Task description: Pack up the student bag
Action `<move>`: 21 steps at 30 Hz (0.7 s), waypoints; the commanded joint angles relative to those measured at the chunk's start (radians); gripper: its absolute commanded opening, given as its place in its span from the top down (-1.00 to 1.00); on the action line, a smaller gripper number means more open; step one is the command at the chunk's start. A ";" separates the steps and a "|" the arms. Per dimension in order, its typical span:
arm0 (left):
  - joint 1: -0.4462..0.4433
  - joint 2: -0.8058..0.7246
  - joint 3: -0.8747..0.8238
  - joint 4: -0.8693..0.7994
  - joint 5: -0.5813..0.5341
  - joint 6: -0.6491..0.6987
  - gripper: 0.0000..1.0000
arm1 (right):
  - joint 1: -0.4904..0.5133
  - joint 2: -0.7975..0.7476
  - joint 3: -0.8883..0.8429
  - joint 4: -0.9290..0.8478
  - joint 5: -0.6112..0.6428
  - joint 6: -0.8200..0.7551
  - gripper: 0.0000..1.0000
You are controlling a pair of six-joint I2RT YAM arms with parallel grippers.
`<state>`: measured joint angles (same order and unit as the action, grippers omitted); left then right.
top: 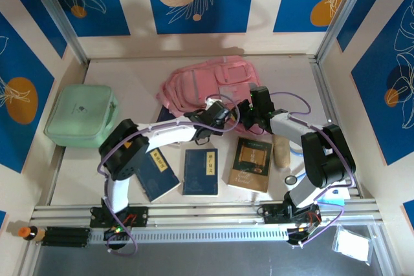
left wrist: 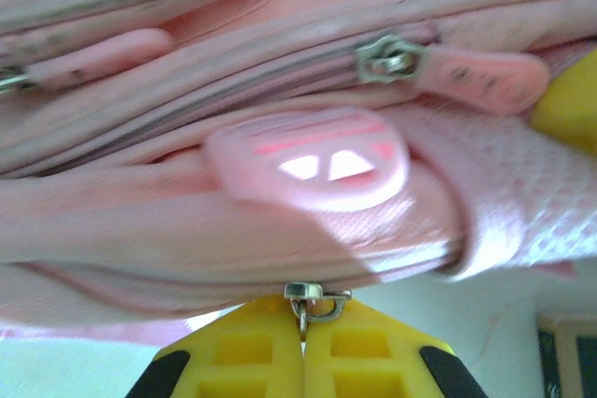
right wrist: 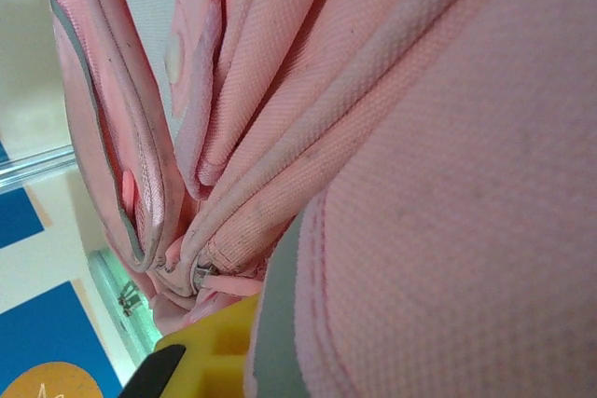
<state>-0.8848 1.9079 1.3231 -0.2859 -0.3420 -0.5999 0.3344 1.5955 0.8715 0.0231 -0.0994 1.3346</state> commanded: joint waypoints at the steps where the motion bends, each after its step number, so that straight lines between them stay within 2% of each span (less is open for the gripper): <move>1: 0.068 -0.091 -0.043 -0.099 0.090 0.037 1.00 | -0.016 -0.051 0.009 -0.023 -0.001 -0.042 1.00; 4: 0.103 -0.132 -0.055 -0.158 0.177 0.077 1.00 | -0.026 -0.049 0.002 -0.025 0.005 -0.052 1.00; 11: 0.179 -0.169 -0.054 -0.296 0.130 0.156 1.00 | -0.035 -0.045 -0.005 -0.034 0.018 -0.069 1.00; 14: 0.225 -0.179 -0.077 -0.279 0.136 0.172 1.00 | -0.038 -0.048 -0.006 -0.036 0.016 -0.072 1.00; 16: 0.248 -0.178 -0.085 -0.242 0.177 0.187 1.00 | -0.038 -0.049 -0.005 -0.033 0.014 -0.074 1.00; 21: 0.253 -0.148 -0.082 -0.170 0.211 0.216 1.00 | -0.035 -0.045 0.006 -0.025 -0.008 -0.086 1.00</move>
<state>-0.6388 1.7634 1.2461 -0.4778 -0.1486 -0.4221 0.3099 1.5856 0.8692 -0.0116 -0.1005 1.2789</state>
